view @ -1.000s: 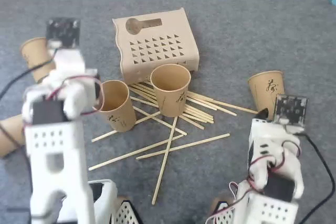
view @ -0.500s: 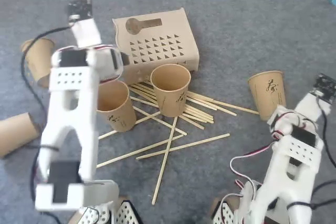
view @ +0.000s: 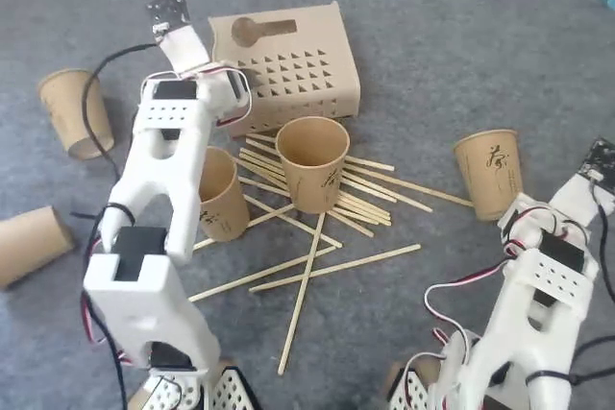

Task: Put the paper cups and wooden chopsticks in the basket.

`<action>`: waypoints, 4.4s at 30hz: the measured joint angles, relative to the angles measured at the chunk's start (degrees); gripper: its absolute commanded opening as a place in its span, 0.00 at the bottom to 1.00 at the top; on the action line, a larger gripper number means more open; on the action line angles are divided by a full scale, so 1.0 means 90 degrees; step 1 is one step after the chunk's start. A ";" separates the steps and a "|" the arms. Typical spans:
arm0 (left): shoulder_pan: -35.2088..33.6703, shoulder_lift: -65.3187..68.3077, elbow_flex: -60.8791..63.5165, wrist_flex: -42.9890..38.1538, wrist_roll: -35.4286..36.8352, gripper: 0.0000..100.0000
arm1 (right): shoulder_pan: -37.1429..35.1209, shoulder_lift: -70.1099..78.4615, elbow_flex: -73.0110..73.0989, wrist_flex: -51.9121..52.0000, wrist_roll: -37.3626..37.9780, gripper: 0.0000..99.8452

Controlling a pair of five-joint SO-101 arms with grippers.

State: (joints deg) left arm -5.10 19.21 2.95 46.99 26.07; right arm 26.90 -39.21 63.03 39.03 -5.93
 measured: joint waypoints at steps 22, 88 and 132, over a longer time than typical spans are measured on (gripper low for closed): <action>0.0488 -0.0137 -0.0479 -0.0195 0.0029 0.01 | 0.0107 0.0000 0.0000 0.0000 0.0000 0.07; 0.0215 0.3927 -0.8635 0.3897 0.2139 0.01 | -0.0244 -0.1748 0.1260 -0.0400 0.0557 0.07; 0.1690 0.2813 -1.0198 0.5363 0.1602 0.25 | -0.0244 -0.1748 0.1260 -0.0400 0.0557 0.07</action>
State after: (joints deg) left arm 10.11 44.53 -88.84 95.25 40.48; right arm 24.70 -54.95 74.37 35.43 -0.92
